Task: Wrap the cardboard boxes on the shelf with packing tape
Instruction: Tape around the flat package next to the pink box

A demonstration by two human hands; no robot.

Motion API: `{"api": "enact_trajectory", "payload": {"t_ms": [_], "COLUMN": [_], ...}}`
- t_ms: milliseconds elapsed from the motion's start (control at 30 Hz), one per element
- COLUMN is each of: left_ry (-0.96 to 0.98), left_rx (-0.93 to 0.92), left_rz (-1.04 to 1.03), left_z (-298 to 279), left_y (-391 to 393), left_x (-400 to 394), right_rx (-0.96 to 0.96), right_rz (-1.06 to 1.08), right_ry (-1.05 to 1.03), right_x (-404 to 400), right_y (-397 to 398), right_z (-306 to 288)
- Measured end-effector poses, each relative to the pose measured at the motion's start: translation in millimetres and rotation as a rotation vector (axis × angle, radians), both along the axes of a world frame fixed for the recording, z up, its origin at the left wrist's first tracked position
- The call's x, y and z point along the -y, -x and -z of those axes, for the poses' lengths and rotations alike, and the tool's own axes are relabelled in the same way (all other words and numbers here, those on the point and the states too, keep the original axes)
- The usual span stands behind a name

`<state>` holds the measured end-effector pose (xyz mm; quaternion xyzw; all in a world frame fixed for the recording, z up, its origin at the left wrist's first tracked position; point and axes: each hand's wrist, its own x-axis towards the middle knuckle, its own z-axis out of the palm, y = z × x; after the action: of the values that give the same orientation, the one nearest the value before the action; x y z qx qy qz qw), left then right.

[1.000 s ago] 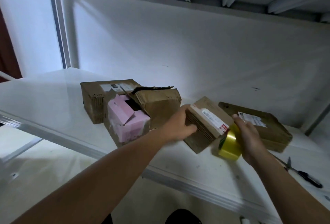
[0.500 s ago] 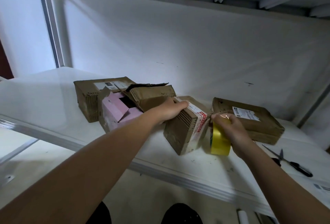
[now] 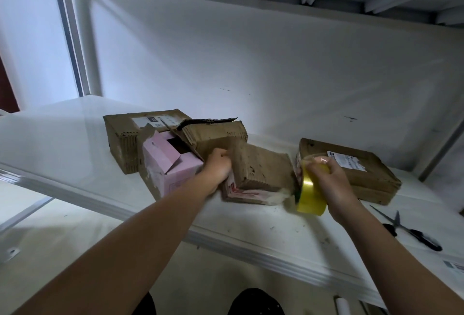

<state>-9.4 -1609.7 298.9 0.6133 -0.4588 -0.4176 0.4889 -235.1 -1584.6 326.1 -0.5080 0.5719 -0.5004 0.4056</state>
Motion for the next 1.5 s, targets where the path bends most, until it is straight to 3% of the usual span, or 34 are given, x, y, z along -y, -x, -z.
{"api": "enact_trajectory", "payload": {"t_ms": [100, 200, 300, 467, 567, 600, 667, 733, 767, 833, 967, 1167, 1300, 1400, 1500], "left_ry": [-0.1, -0.207, -0.124, 0.083, -0.03, -0.098, -0.064, 0.205, 0.329, 0.419, 0.288, 0.295, 0.253, 0.259, 0.251], "left_rx": [-0.081, -0.143, -0.028, 0.072, 0.036, 0.064, 0.337, 0.613, 0.642, 0.593, 0.47, 0.456, 0.498, 0.535, 0.593], "left_rz": [-0.053, 0.055, 0.052, -0.236, -0.122, -0.074, -0.086, -0.137, -0.106, 0.07, 0.314, 0.264, 0.26, 0.268, 0.253], "left_z": [-4.5, -7.4, 2.9, 12.3, 17.0, 16.7, 11.1, -2.2, -9.0, -18.2, -24.7, -32.2, -43.7, -51.4, -54.7], "left_y": [-2.6, -3.3, -2.7, 14.5, 17.4, 17.1, 18.0, 24.8, 29.9, 41.8, 62.4, 60.4, 50.8, 43.6, 43.9], "left_x": [-1.3, -2.0, -2.3, -3.2, 0.4, 0.4, -3.2, -14.1, -20.3, -29.8, -37.0, -28.1, -19.1, -15.8, -14.2], "right_rx": [-0.002, -0.001, -0.018, -0.1, -0.265, -0.313, -0.378, -0.408, -0.41, -0.4, -0.448, -0.562, -0.311, -0.206, -0.4], "right_rz": [0.037, 0.039, 0.047, 0.019, -0.083, -0.148, -0.286, -0.402, -0.446, -0.515, -0.533, -0.534, -0.674, -0.695, -0.697], "right_ry": [0.0, -0.006, -0.02, -0.013, -0.044, -0.067, -0.125, -0.177, -0.194, -0.2, -0.131, -0.139, -0.296, -0.26, -0.234], "right_x": [-0.7, 0.8, -1.4, -1.5, 0.9, 1.5, 1.5, -0.8, -1.9, -2.5, -6.5, -9.2, -12.9, -11.8, -9.7], "right_y": [4.5, 9.4, 11.4, 15.8, 24.0, 26.6, 29.3, 25.9, 22.7, 15.0, 1.2, 0.6, 13.3, 22.2, 21.8], "right_z": [2.1, 7.2, 7.2, 4.1, 0.1, -1.4, -5.0, -10.2, -12.8, -16.7, -26.2, -33.3, -35.5, -36.2, -44.2]}}
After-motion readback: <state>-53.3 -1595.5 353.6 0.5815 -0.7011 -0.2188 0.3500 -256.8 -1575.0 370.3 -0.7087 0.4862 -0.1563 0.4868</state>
